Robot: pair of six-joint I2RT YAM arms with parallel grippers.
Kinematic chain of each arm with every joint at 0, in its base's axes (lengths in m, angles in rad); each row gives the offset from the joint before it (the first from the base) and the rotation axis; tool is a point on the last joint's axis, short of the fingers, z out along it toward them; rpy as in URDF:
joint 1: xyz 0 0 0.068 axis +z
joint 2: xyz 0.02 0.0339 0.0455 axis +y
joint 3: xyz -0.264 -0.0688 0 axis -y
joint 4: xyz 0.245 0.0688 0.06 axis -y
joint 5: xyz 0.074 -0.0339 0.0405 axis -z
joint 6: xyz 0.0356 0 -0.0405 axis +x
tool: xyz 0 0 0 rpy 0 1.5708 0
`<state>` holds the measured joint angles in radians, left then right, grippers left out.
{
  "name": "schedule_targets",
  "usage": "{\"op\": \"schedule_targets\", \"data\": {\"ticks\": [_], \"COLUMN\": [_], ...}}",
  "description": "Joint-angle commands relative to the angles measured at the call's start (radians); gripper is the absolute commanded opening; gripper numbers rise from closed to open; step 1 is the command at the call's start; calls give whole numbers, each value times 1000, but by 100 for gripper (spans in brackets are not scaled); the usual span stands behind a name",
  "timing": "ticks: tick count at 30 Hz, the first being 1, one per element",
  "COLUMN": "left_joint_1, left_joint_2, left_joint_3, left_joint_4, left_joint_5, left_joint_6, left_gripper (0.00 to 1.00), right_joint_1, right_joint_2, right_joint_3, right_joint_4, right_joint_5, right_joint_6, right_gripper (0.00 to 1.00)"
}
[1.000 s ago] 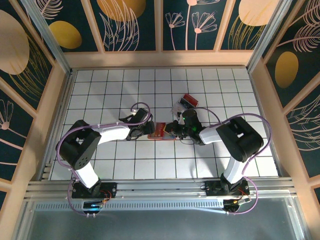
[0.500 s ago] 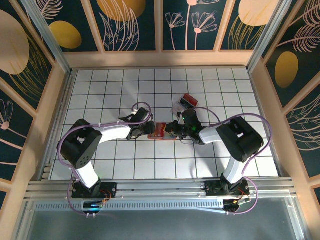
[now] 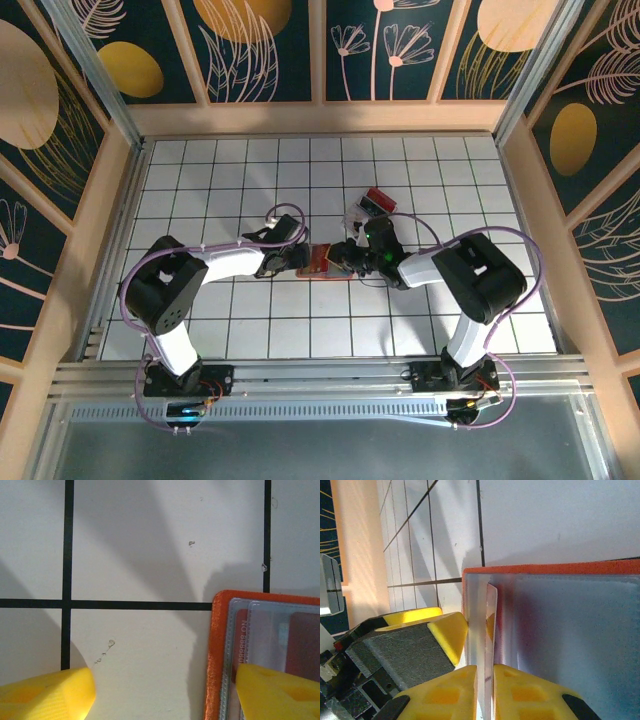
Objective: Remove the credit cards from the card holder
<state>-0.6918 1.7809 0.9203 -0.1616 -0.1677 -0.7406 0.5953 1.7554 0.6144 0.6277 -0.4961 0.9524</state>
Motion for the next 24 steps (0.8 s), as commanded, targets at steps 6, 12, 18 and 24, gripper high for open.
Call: {"op": "schedule_targets", "data": {"ticks": [6, 12, 18, 24], "left_joint_1": [3, 2, 4, 11], "left_joint_2": [162, 163, 153, 163], "left_joint_3": [-41, -46, -55, -36], "left_joint_4": [85, 87, 77, 70], "left_joint_5": [168, 160, 104, 71], "left_joint_6": [-7, -17, -42, -36], "left_gripper": [76, 75, 71, 70], "right_joint_1": [7, 9, 8, 9], "right_joint_2": [47, 38, -18, -81], "right_joint_3": [65, 84, 102, 113], "right_joint_4": [35, -42, -195, -334], "right_joint_5": [-13, 22, 96, 163], "right_joint_6": [-4, -38, -106, -161], "right_gripper": [18, 6, 0, 0]}}
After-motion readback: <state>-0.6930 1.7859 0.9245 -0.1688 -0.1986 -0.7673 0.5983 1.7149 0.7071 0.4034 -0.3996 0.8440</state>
